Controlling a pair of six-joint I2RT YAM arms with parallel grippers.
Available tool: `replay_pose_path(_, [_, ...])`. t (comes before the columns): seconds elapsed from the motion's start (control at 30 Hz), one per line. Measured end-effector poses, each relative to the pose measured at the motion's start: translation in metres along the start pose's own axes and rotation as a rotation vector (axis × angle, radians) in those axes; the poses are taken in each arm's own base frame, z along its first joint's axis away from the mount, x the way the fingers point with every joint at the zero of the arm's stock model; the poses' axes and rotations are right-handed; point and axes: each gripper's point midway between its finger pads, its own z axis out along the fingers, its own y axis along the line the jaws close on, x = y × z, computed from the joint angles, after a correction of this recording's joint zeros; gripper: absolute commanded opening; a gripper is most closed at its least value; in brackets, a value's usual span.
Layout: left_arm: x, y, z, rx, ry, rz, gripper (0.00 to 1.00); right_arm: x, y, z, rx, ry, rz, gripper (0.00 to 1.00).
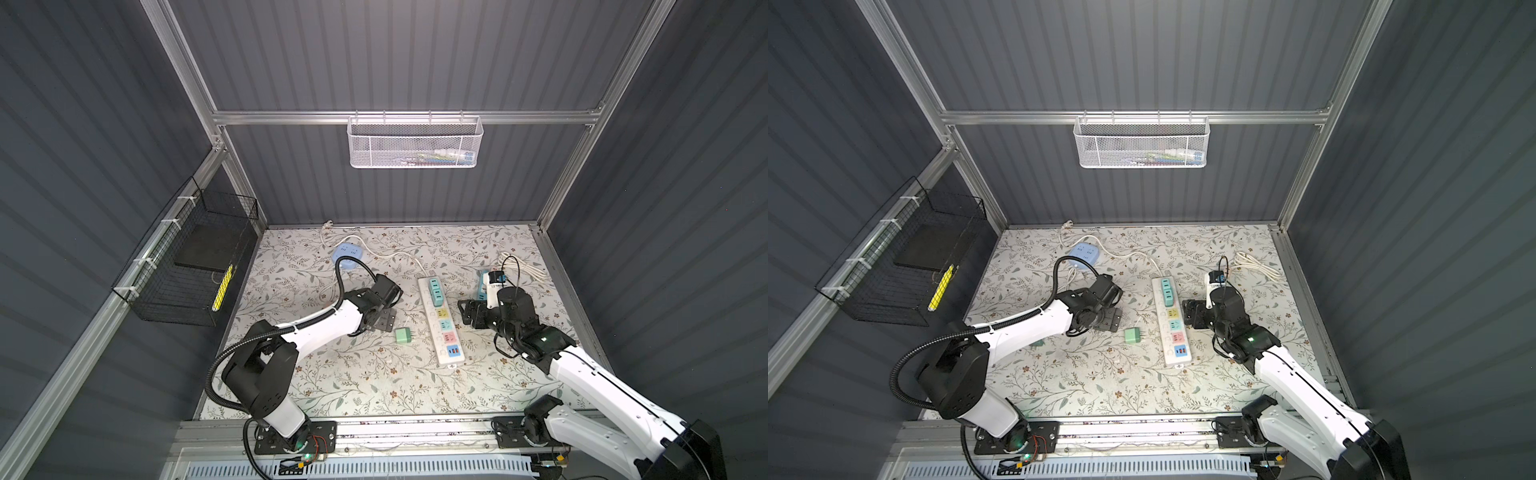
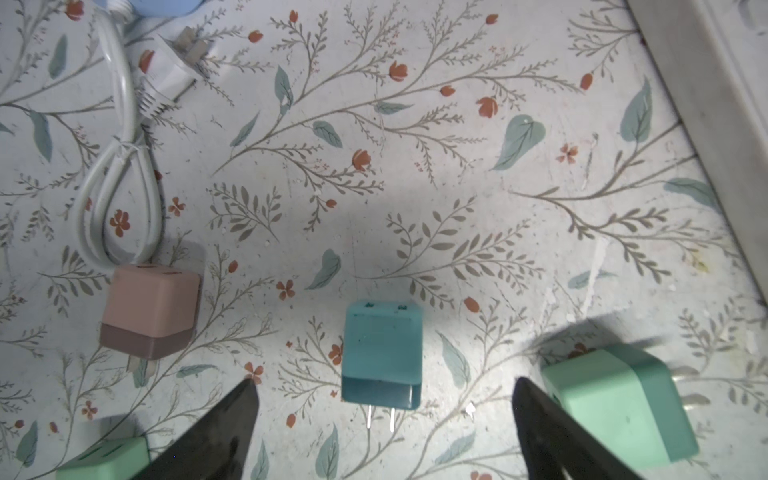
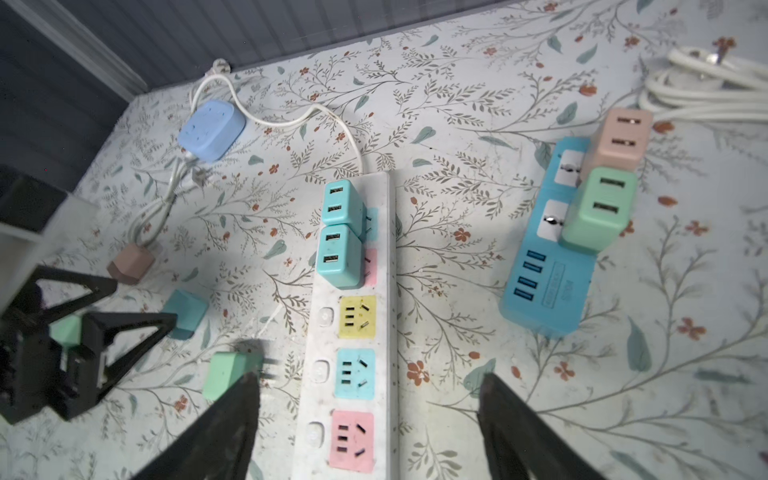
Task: Insert the plug
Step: 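Lift the teal adapter with the left gripper toward the right gripper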
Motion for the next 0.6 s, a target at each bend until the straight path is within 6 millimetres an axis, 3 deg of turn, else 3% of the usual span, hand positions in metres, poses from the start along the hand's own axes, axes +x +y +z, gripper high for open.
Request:
replay_pose_path(0.33, [0.019, 0.001, 0.008, 0.103, 0.167, 0.030, 0.78, 0.005, 0.016, 0.005, -0.092, 0.032, -0.009, 0.71])
replay_pose_path(0.6, [0.019, -0.008, 0.021, 0.120, 0.243, 0.073, 0.69, 0.012, 0.013, 0.007, -0.095, 0.021, -0.020, 0.71])
